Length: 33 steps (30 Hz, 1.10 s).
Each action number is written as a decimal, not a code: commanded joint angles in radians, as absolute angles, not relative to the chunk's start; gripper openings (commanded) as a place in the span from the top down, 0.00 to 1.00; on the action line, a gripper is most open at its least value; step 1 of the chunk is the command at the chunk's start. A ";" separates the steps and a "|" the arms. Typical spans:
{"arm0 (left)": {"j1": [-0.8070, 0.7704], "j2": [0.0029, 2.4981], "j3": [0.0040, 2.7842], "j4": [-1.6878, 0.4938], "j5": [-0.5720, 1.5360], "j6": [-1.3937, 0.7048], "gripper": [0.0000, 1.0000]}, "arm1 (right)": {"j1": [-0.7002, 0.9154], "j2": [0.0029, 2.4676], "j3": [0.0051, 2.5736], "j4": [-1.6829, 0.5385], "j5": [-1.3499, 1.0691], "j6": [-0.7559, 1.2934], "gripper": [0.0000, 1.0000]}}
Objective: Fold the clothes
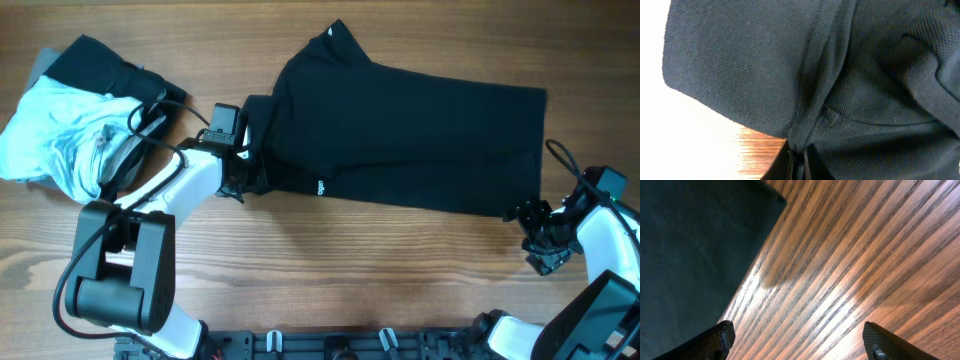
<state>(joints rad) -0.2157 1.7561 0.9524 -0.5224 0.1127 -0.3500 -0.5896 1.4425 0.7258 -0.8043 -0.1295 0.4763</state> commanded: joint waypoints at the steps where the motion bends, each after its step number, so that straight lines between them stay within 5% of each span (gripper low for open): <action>1: -0.180 1.773 0.947 -0.536 0.047 -0.345 0.96 | -0.587 1.449 0.710 -0.793 -0.099 0.496 0.15; 12: -0.109 1.754 0.949 -0.549 0.141 -0.348 0.96 | -0.587 1.449 0.615 -0.564 -0.233 0.360 0.24; 17: -0.109 1.754 0.949 -0.550 0.141 -0.348 0.96 | -0.586 1.449 0.614 -0.482 -0.256 0.370 0.51; 23: -0.109 1.754 0.949 -0.550 0.141 -0.348 0.96 | -0.586 1.530 0.613 -0.459 -0.190 0.427 0.57; 25: -0.109 1.754 0.949 -0.551 0.141 -0.348 0.96 | -0.587 1.559 0.613 -0.446 -0.191 0.434 0.84; 27: -0.109 1.754 0.949 -0.560 0.141 -0.348 0.96 | -0.591 1.560 0.626 -0.472 -0.179 0.433 0.93; 33: -0.097 1.739 0.979 -0.710 0.134 -0.349 0.96 | -0.594 1.499 0.729 -0.738 -0.051 0.476 0.96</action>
<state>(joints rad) -0.1146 1.7561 0.9585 -0.6239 0.1398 -0.3504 -0.5903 1.5185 0.6968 -0.6502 -0.1825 0.4335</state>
